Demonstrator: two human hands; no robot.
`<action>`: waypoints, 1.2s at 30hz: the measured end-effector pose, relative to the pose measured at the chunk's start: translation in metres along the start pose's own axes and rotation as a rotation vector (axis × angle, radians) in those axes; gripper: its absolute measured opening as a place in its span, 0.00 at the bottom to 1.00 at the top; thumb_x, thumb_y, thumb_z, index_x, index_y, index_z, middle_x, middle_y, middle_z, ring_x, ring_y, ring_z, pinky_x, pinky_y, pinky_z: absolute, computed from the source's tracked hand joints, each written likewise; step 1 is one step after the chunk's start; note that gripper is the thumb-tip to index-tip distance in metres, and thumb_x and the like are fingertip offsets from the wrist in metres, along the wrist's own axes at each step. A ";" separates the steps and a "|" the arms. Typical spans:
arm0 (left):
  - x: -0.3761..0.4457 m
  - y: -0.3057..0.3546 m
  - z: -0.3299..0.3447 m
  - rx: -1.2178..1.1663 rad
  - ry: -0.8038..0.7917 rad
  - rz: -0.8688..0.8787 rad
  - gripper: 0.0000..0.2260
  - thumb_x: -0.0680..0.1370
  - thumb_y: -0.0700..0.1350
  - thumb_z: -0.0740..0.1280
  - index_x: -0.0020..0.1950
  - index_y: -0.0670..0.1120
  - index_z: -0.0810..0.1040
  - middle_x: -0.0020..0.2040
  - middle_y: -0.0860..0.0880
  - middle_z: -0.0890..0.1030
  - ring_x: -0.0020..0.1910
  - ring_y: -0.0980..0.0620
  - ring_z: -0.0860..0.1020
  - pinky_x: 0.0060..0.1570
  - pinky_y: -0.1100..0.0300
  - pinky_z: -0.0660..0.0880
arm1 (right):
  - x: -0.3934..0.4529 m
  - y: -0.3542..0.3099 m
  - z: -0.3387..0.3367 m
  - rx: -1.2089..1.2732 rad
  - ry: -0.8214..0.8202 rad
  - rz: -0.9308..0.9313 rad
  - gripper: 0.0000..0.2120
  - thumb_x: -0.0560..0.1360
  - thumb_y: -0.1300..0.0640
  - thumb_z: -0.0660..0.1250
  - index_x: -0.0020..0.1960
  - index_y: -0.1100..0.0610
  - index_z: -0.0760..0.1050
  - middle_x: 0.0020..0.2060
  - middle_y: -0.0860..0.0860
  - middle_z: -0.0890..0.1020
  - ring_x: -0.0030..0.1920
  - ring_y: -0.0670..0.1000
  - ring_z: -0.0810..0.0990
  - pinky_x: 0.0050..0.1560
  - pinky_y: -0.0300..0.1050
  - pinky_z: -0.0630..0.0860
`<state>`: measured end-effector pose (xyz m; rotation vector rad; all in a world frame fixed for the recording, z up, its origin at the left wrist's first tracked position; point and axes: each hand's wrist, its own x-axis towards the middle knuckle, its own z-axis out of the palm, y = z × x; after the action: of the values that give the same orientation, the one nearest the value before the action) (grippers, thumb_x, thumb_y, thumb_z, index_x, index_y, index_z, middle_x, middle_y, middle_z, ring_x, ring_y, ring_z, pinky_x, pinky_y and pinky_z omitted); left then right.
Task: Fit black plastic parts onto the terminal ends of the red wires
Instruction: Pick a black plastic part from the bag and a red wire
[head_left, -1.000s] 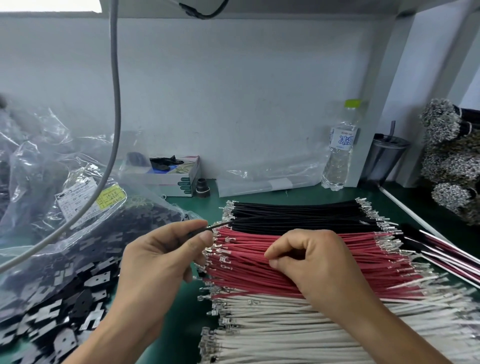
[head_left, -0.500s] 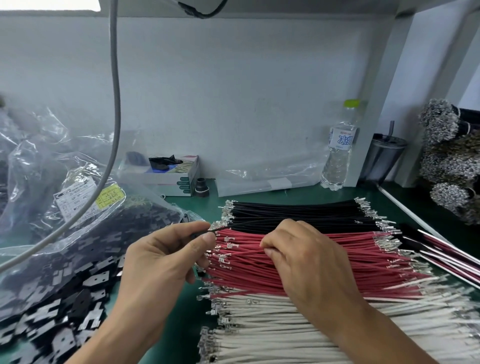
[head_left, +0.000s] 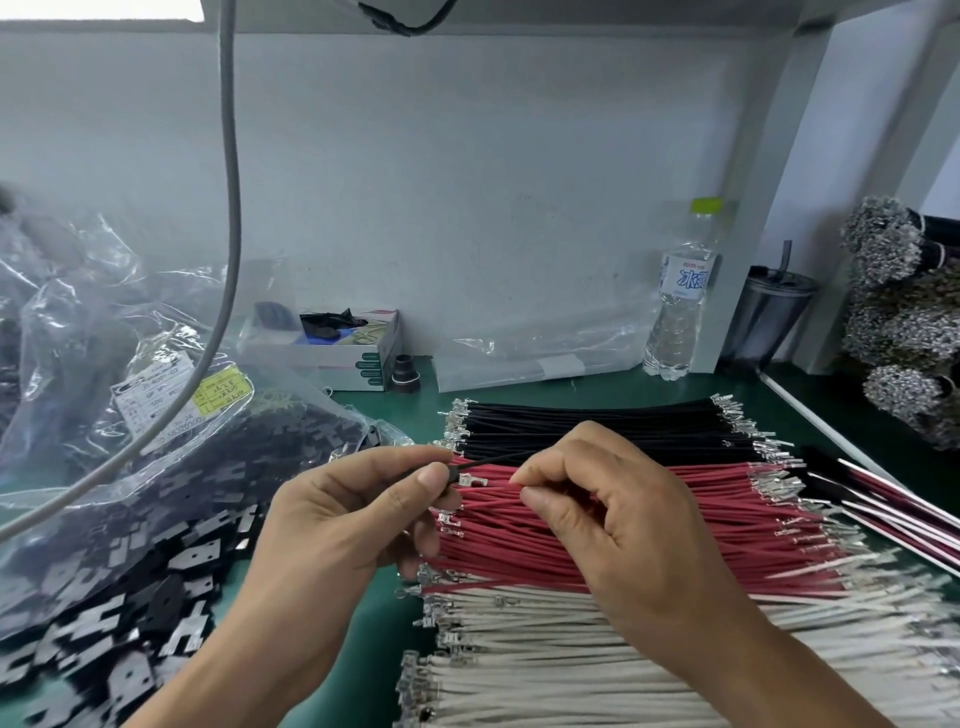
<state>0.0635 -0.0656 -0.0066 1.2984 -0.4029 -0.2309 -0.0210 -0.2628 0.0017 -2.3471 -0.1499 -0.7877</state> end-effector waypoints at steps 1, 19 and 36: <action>0.000 0.001 0.000 -0.007 -0.011 -0.005 0.15 0.66 0.46 0.77 0.49 0.41 0.88 0.39 0.37 0.84 0.29 0.49 0.77 0.25 0.61 0.72 | 0.000 0.000 -0.001 -0.006 -0.009 -0.001 0.05 0.79 0.56 0.69 0.48 0.45 0.80 0.44 0.40 0.78 0.46 0.46 0.79 0.41 0.38 0.74; -0.004 0.006 0.000 0.111 -0.170 0.042 0.12 0.67 0.43 0.76 0.48 0.40 0.88 0.36 0.35 0.83 0.30 0.47 0.78 0.28 0.59 0.74 | 0.007 -0.007 -0.020 -0.063 -0.192 0.065 0.09 0.75 0.48 0.70 0.37 0.46 0.77 0.38 0.40 0.80 0.41 0.45 0.79 0.39 0.38 0.70; -0.012 0.005 0.002 0.626 -0.121 0.408 0.15 0.68 0.48 0.80 0.53 0.60 0.87 0.45 0.52 0.86 0.36 0.54 0.82 0.37 0.65 0.79 | 0.000 -0.016 -0.009 -0.173 -0.100 -0.005 0.11 0.80 0.41 0.60 0.44 0.43 0.75 0.40 0.39 0.76 0.43 0.44 0.76 0.39 0.40 0.72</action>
<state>0.0516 -0.0611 -0.0038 1.7776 -0.8778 0.1809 -0.0303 -0.2558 0.0152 -2.5516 -0.1354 -0.7102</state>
